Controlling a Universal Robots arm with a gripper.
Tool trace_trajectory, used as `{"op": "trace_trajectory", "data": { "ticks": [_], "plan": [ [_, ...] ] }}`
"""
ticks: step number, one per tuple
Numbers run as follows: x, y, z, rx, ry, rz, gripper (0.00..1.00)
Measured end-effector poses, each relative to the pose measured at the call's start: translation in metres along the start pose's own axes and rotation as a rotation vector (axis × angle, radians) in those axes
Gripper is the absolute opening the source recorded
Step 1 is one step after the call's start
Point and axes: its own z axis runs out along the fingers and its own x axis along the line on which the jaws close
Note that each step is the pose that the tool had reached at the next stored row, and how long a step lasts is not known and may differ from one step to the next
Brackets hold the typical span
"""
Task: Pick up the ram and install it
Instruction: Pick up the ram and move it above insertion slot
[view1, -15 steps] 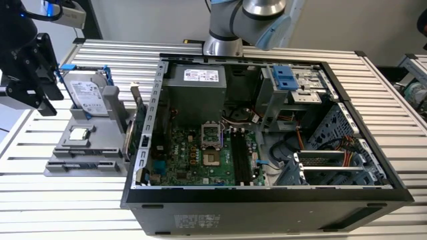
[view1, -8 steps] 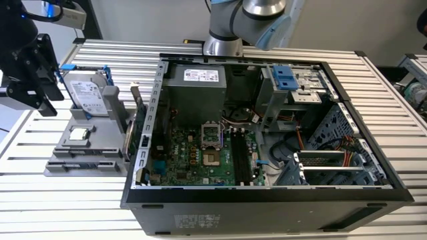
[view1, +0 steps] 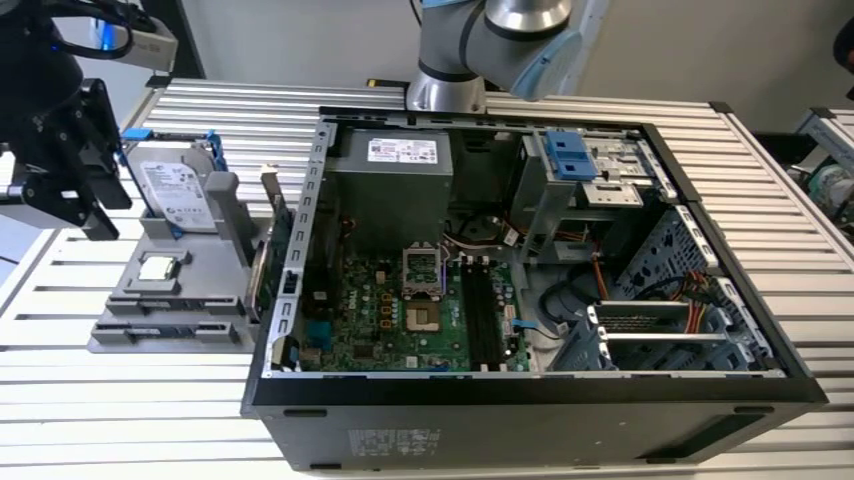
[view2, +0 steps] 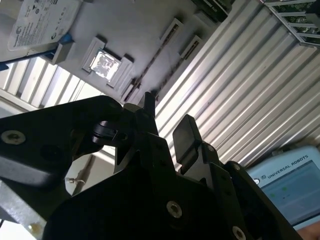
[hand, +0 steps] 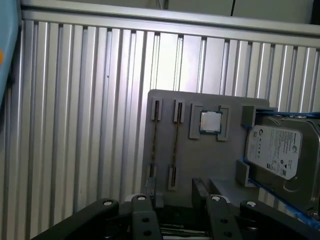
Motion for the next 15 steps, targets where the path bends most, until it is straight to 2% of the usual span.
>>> {"op": "trace_trajectory", "data": {
  "ticks": [8, 15],
  "plan": [
    [0.0002, 0.0, 0.0063, 0.0012, 0.0041, 0.0, 1.0],
    [0.0004, 0.0001, 0.0146, 0.0011, 0.0072, 0.0, 1.0]
  ]
}}
